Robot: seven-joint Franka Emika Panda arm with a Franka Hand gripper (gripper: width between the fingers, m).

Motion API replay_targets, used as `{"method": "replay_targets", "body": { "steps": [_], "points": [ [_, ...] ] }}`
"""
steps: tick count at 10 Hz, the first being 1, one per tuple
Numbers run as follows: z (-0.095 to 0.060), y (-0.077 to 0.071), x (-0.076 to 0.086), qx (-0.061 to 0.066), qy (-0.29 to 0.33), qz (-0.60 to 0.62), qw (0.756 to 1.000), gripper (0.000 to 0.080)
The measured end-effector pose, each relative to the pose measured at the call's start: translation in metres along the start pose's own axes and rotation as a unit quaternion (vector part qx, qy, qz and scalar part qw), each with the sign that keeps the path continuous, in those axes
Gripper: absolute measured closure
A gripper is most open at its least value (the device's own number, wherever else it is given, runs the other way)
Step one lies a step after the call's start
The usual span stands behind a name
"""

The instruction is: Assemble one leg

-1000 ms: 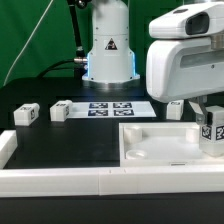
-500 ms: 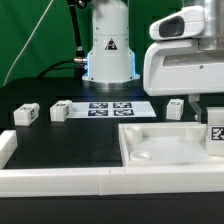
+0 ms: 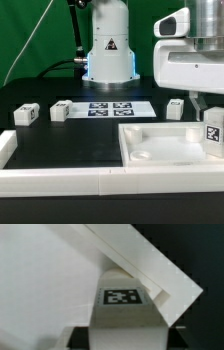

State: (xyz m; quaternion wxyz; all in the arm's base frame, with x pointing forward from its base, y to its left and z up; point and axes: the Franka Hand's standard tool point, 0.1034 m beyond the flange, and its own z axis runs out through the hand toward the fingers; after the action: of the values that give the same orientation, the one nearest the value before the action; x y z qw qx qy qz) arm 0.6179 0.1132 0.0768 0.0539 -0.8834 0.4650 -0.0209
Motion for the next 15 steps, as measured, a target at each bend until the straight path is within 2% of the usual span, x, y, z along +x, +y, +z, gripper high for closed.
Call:
{"method": "replay_targets", "body": {
  "steps": [3, 4, 5, 6, 7, 8, 10, 12, 15],
  "points": [
    [0.0001, -0.0002, -0.0004, 0.004, -0.007, 0.110, 0.994, 0.0508],
    [0.0002, -0.0007, -0.0014, 0.005, -0.009, 0.123, 0.992, 0.0428],
    [0.0001, -0.0005, -0.0009, 0.006, -0.009, 0.093, 0.996, 0.0428],
    [-0.0002, 0.0002, 0.0012, 0.007, -0.010, 0.059, 0.998, 0.0231],
    [-0.0008, -0.0007, 0.0007, 0.007, -0.010, 0.050, 0.999, 0.0231],
    [-0.0011, -0.0013, 0.0007, 0.008, -0.009, -0.003, 1.000, 0.0166],
    [-0.0017, -0.0028, 0.0000, 0.009, -0.008, -0.108, 0.994, 0.0152],
    [0.0001, -0.0037, -0.0006, 0.008, -0.010, -0.226, 0.974, 0.0151],
    [0.0062, -0.0065, 0.0029, -0.008, -0.016, -0.413, 0.911, 0.0151]
  ]
}}
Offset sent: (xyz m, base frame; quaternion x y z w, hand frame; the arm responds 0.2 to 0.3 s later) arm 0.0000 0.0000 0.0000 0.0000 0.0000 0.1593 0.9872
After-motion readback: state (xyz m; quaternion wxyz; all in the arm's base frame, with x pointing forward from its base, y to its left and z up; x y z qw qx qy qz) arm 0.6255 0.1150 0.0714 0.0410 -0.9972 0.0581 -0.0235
